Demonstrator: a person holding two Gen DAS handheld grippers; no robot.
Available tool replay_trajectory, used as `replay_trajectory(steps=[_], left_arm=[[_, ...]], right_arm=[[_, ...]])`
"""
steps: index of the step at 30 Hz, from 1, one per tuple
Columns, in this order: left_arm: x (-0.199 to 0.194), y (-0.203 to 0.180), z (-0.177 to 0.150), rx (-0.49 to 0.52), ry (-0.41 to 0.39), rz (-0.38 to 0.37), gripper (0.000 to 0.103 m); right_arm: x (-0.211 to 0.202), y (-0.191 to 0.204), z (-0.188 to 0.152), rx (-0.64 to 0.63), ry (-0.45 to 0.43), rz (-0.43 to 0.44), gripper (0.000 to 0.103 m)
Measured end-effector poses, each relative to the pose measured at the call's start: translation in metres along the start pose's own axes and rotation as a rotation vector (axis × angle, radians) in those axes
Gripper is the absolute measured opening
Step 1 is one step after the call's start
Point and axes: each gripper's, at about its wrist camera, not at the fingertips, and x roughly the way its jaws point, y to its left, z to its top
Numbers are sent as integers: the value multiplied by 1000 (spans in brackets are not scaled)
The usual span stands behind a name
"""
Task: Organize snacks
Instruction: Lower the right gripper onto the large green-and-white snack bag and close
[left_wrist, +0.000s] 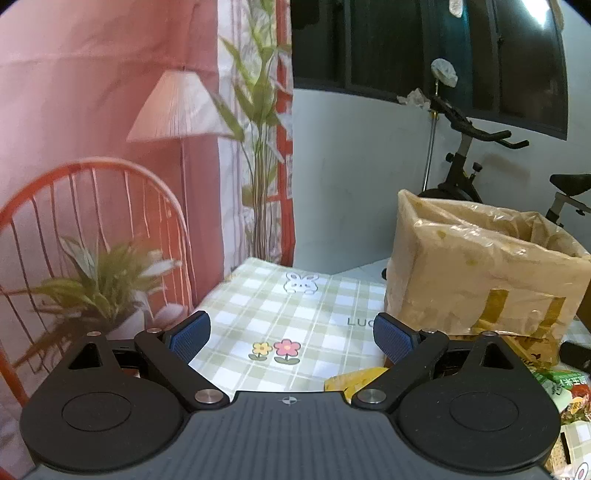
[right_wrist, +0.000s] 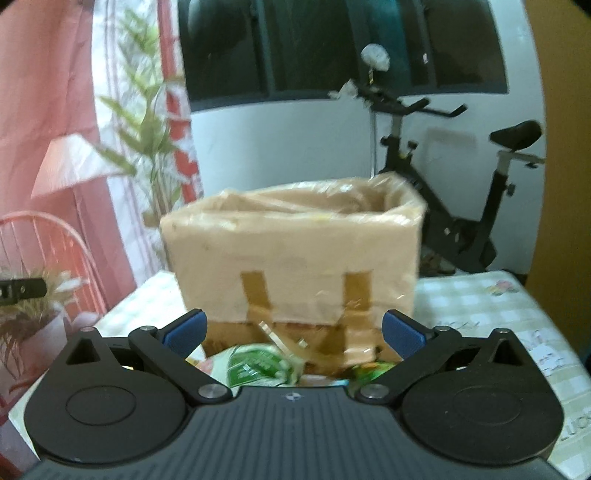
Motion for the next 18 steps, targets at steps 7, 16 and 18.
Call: replay_trajectory(steps=[7,16,18], left_arm=[[25,8,-6,1,40,-23,97],[47,17,-10,-17,77,-62,97],[52,19,-11,-22,87,-73,97]], right_arm=[[39,25,-11,-64,99,42,103],[86,41,-20,-110,232,32,102],[93,43,-24,-123,256,11,102]])
